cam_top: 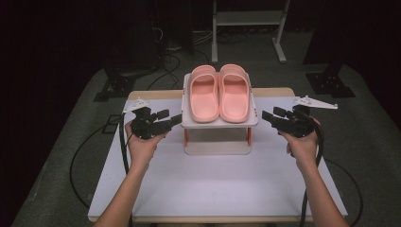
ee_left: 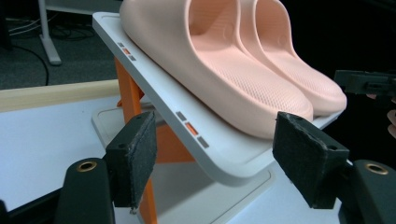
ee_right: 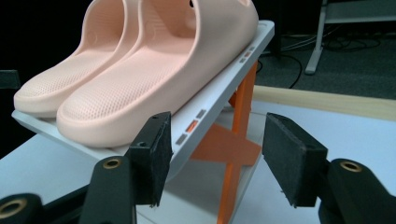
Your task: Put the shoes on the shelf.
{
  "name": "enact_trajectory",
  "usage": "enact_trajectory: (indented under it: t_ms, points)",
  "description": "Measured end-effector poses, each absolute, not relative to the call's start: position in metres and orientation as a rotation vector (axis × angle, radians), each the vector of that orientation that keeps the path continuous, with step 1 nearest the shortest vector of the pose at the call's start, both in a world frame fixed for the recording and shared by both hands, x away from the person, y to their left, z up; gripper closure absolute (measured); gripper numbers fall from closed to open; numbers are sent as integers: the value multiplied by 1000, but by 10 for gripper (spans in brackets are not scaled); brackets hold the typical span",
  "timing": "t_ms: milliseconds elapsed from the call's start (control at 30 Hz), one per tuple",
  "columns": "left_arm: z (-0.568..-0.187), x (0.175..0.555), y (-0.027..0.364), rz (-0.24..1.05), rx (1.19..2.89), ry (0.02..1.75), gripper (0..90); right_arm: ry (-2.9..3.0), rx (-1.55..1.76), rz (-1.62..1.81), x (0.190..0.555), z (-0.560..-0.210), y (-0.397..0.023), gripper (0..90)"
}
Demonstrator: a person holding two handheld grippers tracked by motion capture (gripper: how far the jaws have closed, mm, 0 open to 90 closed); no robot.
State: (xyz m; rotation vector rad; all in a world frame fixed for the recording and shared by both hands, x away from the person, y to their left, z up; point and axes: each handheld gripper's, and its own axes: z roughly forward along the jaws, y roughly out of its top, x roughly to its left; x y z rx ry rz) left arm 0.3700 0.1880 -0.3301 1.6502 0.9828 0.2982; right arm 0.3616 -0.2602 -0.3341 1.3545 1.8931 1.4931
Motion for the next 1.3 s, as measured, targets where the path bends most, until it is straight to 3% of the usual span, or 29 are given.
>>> enact_trajectory:
  t_ms: [1300]
  points:
    - [-384,342,212,279,1617,982,266,1884,1385,1476,333,-382,-284,377]
